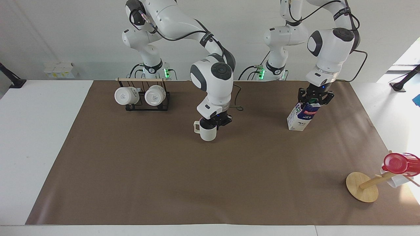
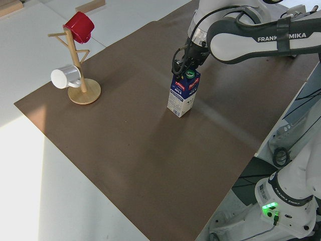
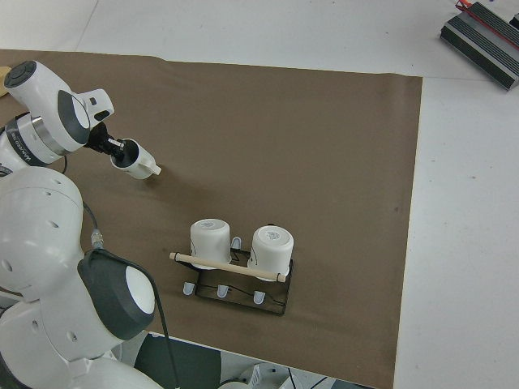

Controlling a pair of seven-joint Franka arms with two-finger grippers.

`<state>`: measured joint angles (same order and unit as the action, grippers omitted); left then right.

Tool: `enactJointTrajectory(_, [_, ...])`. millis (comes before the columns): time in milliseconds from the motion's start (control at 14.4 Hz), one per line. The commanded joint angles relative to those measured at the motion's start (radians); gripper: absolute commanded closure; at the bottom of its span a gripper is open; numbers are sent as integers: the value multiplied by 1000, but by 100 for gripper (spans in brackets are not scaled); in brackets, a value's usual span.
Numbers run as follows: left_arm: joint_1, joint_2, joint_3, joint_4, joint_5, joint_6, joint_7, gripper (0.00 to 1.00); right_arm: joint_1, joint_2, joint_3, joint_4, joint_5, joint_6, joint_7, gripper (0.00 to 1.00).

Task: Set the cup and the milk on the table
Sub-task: 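Carry the mug and carton toward the table centre with both grippers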

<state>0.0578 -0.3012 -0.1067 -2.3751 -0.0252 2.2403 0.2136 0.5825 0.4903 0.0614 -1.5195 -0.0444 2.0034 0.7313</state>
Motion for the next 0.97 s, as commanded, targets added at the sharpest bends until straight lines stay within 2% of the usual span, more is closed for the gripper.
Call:
enactJointTrajectory(0, [2, 10, 4, 46, 1, -63, 6, 46, 30, 33, 14, 48, 1, -26, 46, 100])
enactJointTrajectory(139, [5, 11, 4, 71, 1, -97, 6, 50, 37, 47, 14, 48, 0, -20, 48, 100])
enactJointTrajectory(416, [7, 10, 5, 86, 1, -100, 1, 51, 42, 51, 15, 48, 15, -14, 49, 100])
enactJointTrajectory(831, [-4, 17, 2, 207, -1, -238, -78, 52, 83, 68, 17, 50, 20, -5, 48, 100])
enactJointTrajectory(900, [-9, 19, 2, 220, -1, -254, -101, 52, 83, 68, 17, 50, 20, -3, 48, 92])
